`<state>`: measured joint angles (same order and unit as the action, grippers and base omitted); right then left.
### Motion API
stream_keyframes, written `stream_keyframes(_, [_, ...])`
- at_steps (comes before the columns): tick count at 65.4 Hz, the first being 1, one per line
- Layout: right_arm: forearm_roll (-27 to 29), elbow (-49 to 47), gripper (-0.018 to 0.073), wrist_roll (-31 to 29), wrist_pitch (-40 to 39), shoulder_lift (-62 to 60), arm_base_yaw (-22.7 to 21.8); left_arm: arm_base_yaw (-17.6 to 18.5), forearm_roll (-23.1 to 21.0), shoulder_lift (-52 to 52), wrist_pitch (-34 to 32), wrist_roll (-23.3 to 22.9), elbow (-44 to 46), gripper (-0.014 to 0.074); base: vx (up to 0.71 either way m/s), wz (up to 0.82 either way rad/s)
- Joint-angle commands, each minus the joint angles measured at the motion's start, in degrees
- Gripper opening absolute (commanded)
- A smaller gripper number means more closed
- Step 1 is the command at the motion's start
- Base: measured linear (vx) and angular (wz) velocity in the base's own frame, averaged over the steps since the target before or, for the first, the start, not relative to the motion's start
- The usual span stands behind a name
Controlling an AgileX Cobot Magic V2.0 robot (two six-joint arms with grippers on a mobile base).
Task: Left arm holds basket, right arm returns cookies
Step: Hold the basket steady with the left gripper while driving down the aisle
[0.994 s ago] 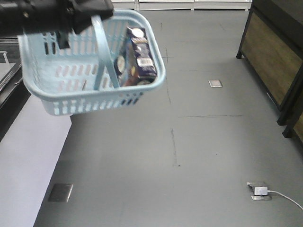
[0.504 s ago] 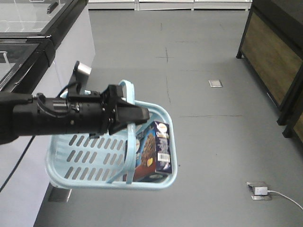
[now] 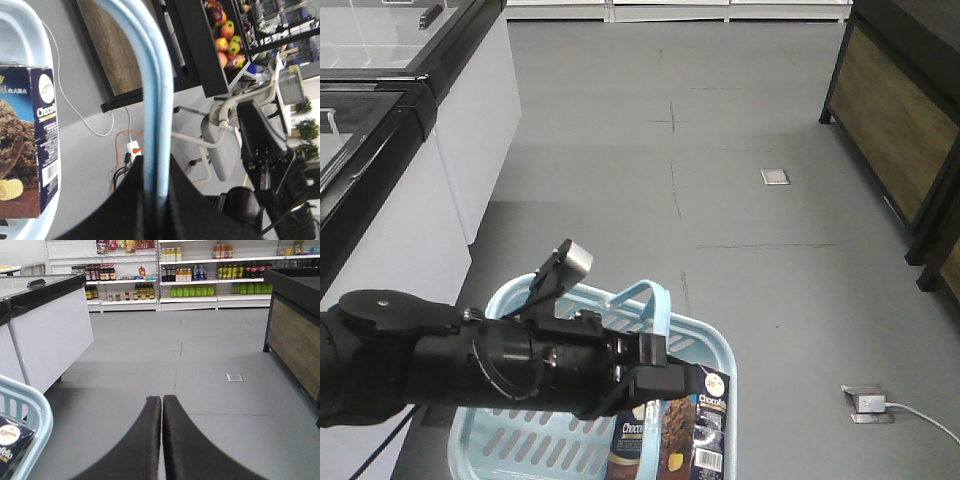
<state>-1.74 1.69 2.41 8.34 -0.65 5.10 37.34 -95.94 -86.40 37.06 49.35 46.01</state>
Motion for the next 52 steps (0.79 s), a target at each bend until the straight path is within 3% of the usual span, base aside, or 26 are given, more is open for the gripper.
stream_keyframes(1, [-0.17,-0.02,-0.0009,-0.12,-4.50,-0.59,-0.22,2.60,-3.73,2.63,-1.44,0.29,1.22,-0.0007,0.00,0.00])
stream_keyframes(16, [-0.17,-0.02,-0.0009,-0.12,-4.50,-0.59,-0.22,6.05,-3.73,2.63,-7.18,-1.32,1.01,-0.0007,0.00,0.00])
stream_keyframes(52, [-0.17,-0.02,-0.0009,-0.12,-4.50,-0.59,-0.22,6.13,-3.40,2.63,-8.52,-1.59,1.01,-0.0006,0.00,0.00])
